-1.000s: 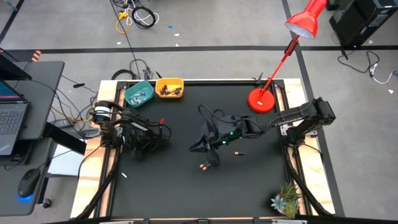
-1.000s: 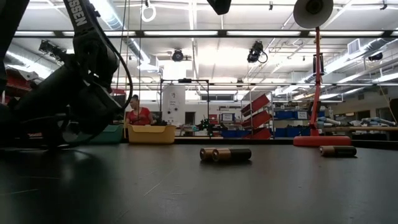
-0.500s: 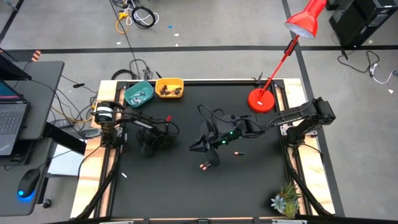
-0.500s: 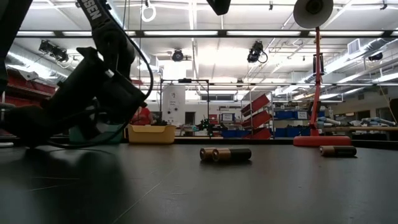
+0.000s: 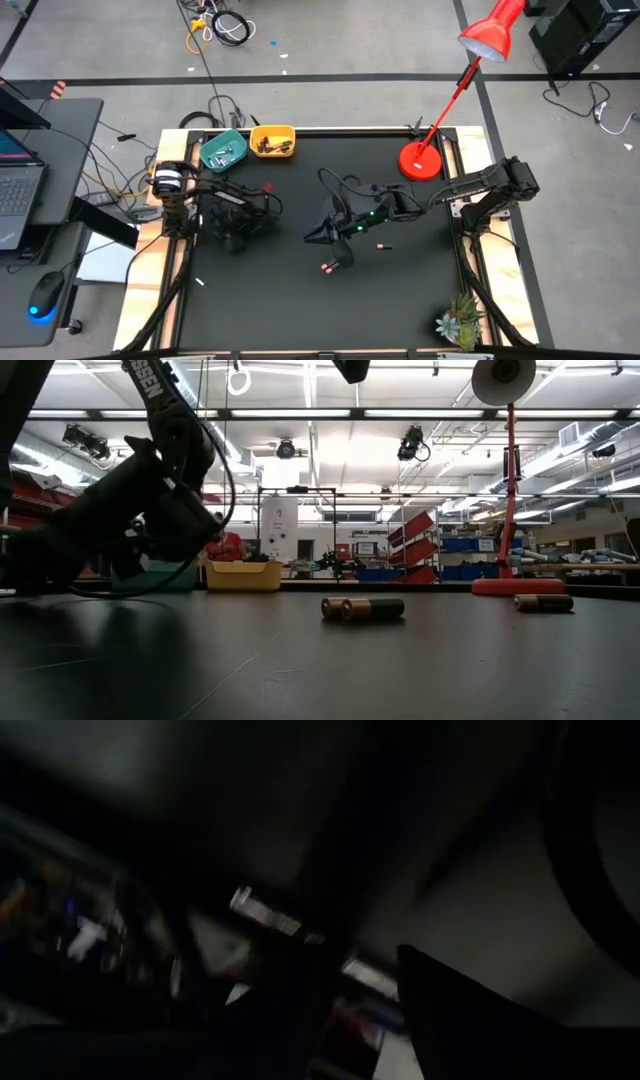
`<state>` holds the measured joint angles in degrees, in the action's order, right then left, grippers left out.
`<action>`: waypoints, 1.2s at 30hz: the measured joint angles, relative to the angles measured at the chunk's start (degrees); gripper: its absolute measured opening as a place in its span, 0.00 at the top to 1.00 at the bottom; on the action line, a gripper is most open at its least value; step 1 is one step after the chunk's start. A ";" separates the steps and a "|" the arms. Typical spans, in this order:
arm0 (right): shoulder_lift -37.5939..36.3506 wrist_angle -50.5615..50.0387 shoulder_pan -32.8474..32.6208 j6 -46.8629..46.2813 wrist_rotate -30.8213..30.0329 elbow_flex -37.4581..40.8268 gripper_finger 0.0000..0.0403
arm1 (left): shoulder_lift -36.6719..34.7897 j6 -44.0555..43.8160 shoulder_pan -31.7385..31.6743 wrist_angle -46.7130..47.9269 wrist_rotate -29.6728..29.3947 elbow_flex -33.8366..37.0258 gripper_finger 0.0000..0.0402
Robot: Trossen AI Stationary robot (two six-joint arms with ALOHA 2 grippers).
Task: Sort batteries
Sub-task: Put the top silver battery into the blue bin
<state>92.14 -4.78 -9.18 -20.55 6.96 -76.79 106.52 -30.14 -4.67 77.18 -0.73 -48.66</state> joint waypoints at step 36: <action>-4.00 -9.11 2.31 5.92 2.43 0.04 0.90 | -2.39 -1.36 -15.31 -5.24 3.37 8.53 0.67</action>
<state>88.14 -13.88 -6.87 -14.63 9.39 -76.75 104.13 -31.50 -19.98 71.93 2.64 -40.13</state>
